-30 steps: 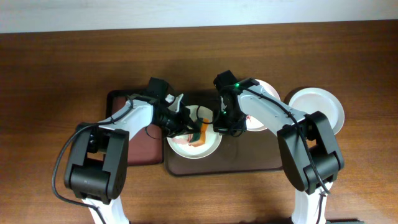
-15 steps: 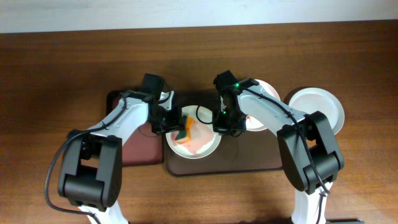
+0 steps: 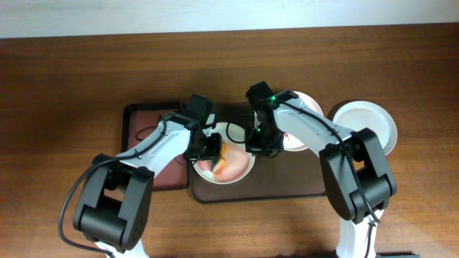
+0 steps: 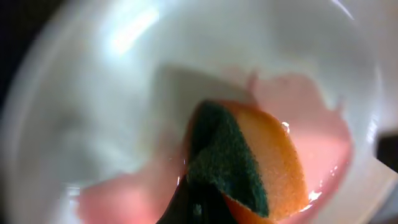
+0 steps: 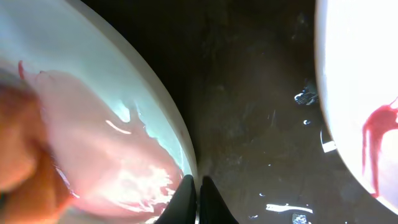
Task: Clean dirty plates on tray and stack at the side
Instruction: 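Scrub the held white plate with the sponge in the left gripper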
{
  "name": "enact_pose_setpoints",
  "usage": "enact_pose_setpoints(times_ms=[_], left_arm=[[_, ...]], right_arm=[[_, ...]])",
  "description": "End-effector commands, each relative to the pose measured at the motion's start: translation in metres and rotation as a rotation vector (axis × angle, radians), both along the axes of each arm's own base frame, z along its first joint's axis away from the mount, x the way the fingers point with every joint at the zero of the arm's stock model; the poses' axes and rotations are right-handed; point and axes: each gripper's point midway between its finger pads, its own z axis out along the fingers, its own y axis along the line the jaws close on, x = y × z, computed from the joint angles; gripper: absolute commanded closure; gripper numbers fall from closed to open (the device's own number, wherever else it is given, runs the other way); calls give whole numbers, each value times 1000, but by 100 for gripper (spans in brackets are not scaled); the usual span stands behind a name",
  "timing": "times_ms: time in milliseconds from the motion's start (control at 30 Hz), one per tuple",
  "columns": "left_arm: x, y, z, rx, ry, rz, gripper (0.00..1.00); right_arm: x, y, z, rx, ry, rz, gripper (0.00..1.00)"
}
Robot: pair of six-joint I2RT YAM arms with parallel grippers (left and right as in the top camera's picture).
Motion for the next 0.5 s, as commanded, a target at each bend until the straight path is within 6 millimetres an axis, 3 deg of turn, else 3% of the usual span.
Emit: enact_pose_setpoints(times_ms=[0, 33, 100, 200, 267, 367, 467], left_arm=[[31, 37, 5, 201, -118, 62, 100], [36, 34, 10, 188, -133, 63, 100], [29, -17, 22, -96, -91, -49, 100], [25, -58, 44, -347, -81, -126, 100], [26, -60, 45, -358, -86, -129, 100], [29, -59, 15, -338, -46, -106, 100], [37, -41, -3, -245, -54, -65, 100]], right_arm=[[-5, -3, -5, -25, 12, 1, 96], [-5, -3, -5, -25, 12, 1, 96], [-4, -4, -5, -28, 10, 1, 96], [-5, -4, -5, -29, 10, 1, 96], [-5, -4, -5, -29, 10, 1, 96], [-5, -4, -5, -28, 11, 1, 96], [-5, -4, -5, -30, 14, 2, 96]])
